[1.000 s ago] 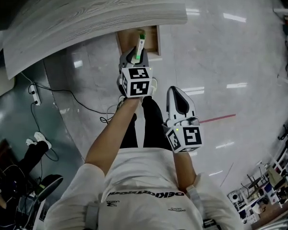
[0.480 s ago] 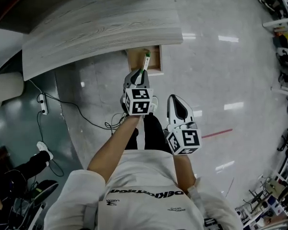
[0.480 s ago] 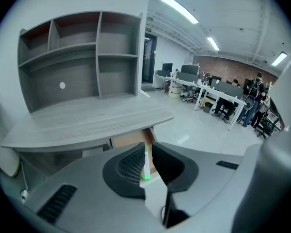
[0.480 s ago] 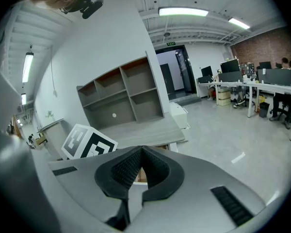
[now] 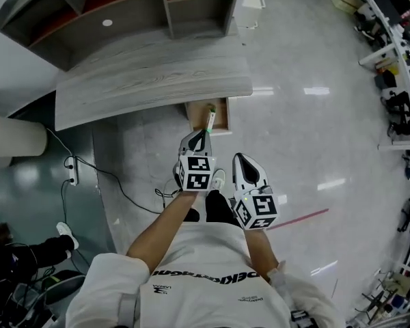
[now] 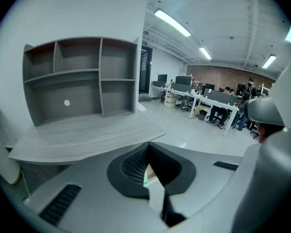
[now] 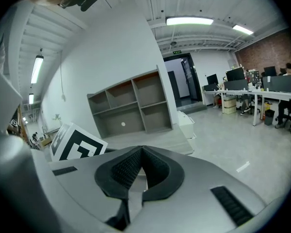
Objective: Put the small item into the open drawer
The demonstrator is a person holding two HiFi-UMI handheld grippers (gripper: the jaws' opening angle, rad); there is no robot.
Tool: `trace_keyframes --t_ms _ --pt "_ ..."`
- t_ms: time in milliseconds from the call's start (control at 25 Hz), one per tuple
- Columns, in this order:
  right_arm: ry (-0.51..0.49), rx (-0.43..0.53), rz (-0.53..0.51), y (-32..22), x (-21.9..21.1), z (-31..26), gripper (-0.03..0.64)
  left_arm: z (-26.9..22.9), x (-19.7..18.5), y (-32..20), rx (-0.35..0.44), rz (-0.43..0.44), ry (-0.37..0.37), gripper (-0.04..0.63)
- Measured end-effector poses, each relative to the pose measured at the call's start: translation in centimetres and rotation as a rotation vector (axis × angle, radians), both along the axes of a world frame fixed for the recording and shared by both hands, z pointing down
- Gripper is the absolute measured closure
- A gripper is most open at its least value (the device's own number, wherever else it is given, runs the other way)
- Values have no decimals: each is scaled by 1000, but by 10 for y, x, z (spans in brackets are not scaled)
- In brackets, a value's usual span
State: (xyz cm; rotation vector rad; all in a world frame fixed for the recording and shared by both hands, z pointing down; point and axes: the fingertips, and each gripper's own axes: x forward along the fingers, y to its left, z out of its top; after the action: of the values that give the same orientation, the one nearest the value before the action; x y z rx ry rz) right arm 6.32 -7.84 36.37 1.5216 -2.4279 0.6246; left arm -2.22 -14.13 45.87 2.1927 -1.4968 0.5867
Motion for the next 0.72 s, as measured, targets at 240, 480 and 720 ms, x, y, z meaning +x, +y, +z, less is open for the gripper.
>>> trace_keyframes --t_ms 240,480,720 --pt "9 65 -18 11 -14 -40 586 -44 -10 19 59 16 24 580" --pt "14 109 -33 24 -22 -72 586 -89 -17 43 117 27 44 580" --pt "16 169 -15 26 -19 -99 586 -139 -26 57 196 35 60 580"
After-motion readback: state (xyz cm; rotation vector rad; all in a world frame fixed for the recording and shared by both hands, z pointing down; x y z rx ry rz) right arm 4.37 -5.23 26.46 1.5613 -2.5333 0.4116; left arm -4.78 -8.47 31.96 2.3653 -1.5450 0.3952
